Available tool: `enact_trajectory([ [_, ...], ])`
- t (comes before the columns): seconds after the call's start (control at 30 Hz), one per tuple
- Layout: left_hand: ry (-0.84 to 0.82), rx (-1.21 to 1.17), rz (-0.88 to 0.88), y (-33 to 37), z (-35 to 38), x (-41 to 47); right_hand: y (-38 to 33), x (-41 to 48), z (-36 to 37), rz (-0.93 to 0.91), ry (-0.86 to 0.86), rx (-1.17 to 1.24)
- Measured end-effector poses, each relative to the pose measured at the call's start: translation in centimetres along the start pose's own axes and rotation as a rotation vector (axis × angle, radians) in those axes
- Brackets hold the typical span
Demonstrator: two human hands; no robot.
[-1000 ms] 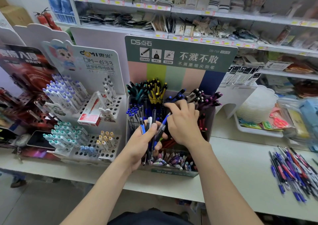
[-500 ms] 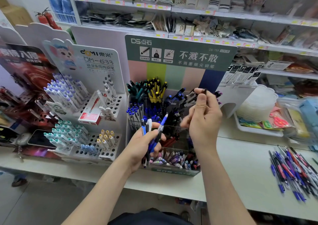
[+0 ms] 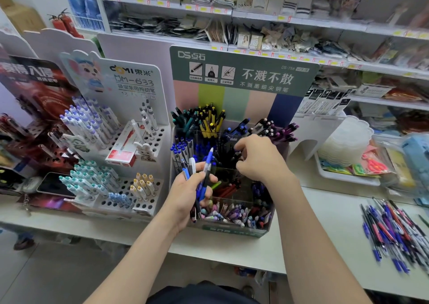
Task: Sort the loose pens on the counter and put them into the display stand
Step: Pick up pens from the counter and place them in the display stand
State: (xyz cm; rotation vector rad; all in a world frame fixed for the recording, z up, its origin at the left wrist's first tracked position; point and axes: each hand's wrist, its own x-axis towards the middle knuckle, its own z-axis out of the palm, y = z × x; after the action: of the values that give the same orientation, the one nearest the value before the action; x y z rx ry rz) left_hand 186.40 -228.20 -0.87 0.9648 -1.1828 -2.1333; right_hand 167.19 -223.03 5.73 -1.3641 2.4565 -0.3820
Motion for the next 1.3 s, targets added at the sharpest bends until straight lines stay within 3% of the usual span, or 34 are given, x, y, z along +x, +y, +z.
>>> enact_trajectory([
  [0.2, 0.016, -0.014, 0.012, 0.1, -0.1, 0.0, -0.2, -0.7, 1.1, -0.142, 0.333, 0.379],
  [0.37, 0.026, -0.019, 0.01, 0.1, 0.1, 0.0, -1.0, -1.9, 5.8, -0.427, 0.256, 0.209],
  [0.43, 0.038, -0.016, 0.007, 0.0, 0.2, -0.1, -0.4, -1.2, 6.3, -0.481, 0.302, 0.091],
  [0.53, 0.066, -0.06, 0.006, -0.1, 0.3, -0.1, 0.7, -0.1, 6.5, -0.244, 0.532, -0.06],
  [0.6, 0.072, -0.07, 0.013, 0.0, 0.3, -0.2, 0.6, -0.4, 6.8, -0.089, 0.563, -0.025],
  [0.73, 0.037, -0.077, 0.005, 0.2, 0.2, -0.3, 0.2, -1.4, 7.6, -0.231, 0.369, 0.175],
  [0.87, -0.047, -0.029, 0.024, 0.2, 0.4, -0.7, -0.5, -2.5, 6.9, -0.134, 0.561, 0.444],
  [0.9, -0.085, -0.009, 0.026, 0.3, 0.4, -0.8, -0.8, -3.1, 6.7, -0.095, 0.521, 0.573],
  [1.03, -0.224, 0.003, -0.01, 0.5, 0.7, -1.0, -2.2, -5.2, 5.5, 0.029, 0.028, 1.222],
  [1.07, -0.236, -0.005, -0.026, 0.4, 0.7, -1.0, -2.4, -5.4, 5.3, 0.044, 0.046, 1.295],
  [1.2, -0.073, 0.006, -0.056, -0.2, 0.6, -0.7, -1.8, -5.0, 5.1, -0.006, 0.448, 1.36],
  [1.3, 0.107, 0.113, 0.03, -0.9, -0.2, 0.0, -0.8, -4.6, 5.3, -0.027, 0.473, 1.218],
])
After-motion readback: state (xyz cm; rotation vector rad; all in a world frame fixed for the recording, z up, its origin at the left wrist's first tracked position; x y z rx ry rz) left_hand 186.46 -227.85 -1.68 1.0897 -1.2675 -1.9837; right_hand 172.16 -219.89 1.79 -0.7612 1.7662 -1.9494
